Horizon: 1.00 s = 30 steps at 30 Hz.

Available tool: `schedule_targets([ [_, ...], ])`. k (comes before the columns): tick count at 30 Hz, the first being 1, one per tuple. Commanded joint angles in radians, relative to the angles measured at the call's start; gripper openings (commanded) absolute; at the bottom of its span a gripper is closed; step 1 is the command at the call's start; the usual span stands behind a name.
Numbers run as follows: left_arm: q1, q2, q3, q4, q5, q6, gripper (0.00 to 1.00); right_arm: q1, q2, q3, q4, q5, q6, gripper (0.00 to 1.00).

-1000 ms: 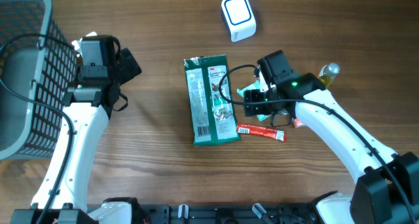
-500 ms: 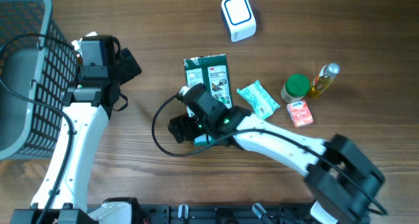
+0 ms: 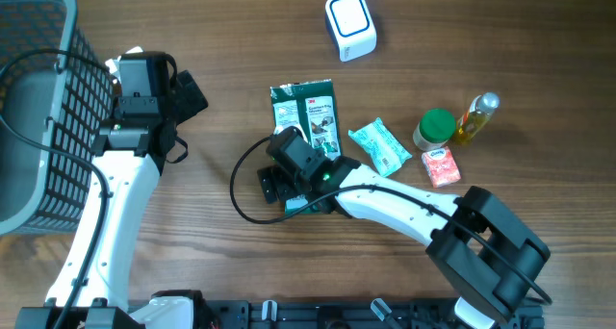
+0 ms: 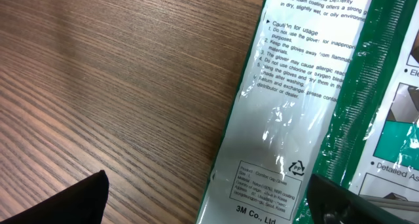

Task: Scan the item barcode
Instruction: 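Lower the right gripper onto the green gloves package and grasp its edge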

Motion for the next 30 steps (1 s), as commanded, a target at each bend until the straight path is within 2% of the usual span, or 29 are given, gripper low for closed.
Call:
schedule_targets([
  [1,0.004,0.0,0.004,0.004,-0.013,0.001,1.0,-0.002,0.011,0.003,-0.001,0.025,-0.013,0.98],
  [13,0.004,0.0,0.004,0.003,-0.013,0.001,1.0,-0.003,0.069,0.003,0.003,0.063,-0.015,1.0],
  [15,0.004,0.0,0.004,0.003,-0.013,0.001,1.0,-0.016,0.067,0.015,-0.001,0.06,-0.04,0.94],
  [16,0.004,0.0,0.004,0.003,-0.013,0.001,1.0,-0.039,0.058,0.056,-0.053,0.019,-0.04,0.88],
  [19,0.004,0.0,0.004,0.003,-0.013,0.001,1.0,-0.096,0.011,0.193,-0.222,-0.003,-0.04,0.88],
  [23,0.004,0.0,0.004,0.003,-0.013,0.001,1.0,-0.135,0.023,0.2,-0.306,0.01,-0.04,0.92],
  [25,0.004,0.0,0.004,0.003,-0.013,0.001,1.0,-0.161,0.063,0.2,-0.386,0.007,0.024,0.93],
  [30,0.004,0.0,0.004,0.003,-0.013,0.001,1.0,-0.206,0.109,0.199,-0.465,-0.031,0.075,0.88],
])
